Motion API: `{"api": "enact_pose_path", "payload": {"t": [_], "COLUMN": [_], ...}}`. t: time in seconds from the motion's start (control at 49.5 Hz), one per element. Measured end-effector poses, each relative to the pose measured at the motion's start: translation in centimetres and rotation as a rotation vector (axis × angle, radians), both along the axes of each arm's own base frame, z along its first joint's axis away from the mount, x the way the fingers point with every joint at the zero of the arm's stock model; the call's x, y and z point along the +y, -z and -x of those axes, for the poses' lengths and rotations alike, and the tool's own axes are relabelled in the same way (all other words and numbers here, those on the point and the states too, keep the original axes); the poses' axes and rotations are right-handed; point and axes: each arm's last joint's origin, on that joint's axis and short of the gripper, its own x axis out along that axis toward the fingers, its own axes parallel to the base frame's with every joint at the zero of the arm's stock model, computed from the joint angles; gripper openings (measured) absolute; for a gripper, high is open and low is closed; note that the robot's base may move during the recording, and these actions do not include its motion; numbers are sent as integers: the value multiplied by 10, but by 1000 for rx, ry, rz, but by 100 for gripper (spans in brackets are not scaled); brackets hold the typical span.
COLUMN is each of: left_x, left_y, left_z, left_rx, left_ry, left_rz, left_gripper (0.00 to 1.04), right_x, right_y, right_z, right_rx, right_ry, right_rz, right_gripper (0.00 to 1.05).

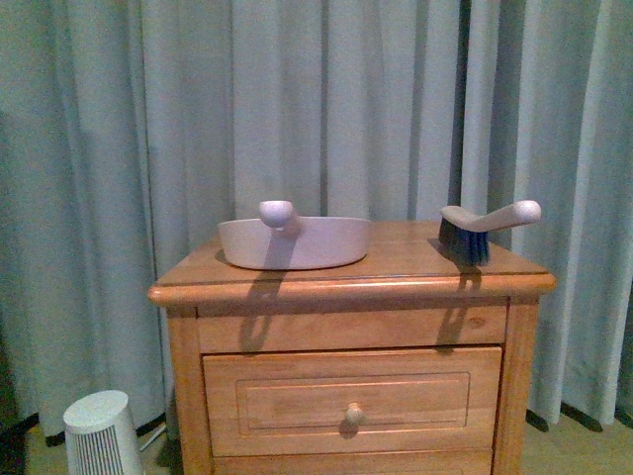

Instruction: Clean up trash

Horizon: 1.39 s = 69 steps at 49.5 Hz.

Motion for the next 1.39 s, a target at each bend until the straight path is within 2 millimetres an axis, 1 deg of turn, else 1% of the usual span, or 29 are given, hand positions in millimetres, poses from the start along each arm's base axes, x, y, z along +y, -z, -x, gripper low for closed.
{"api": "enact_pose_path", "payload": {"t": [0.989,1.03,1.07,1.111,1.171,1.252,1.312,1.393], "left_x": [0,0,0,1,0,-4,-9,-18], "left_y": [0,1,1,0,-7,-27,-50,-79], "left_z": [0,0,-1,-4,-12,-26,-42,-70], "left_rx": [0,24,104,148,194,190,187,207], "left_ry": [0,-29,-105,-163,-191,-182,-164,-142], "left_rz": [0,14,49,61,62,40,0,-77], "left_gripper": [97,97,97,97,97,97,97,97], "right_x": [0,0,0,0,0,0,0,0], "right_y": [0,0,0,0,0,0,0,0], "right_z": [0,0,0,0,0,0,0,0], "right_rx": [2,2,2,2,2,2,2,2], "right_ry": [0,0,0,2,-1,0,0,0], "right_rz": [0,0,0,0,0,0,0,0], "right_gripper": [97,97,97,97,97,97,97,97]}}
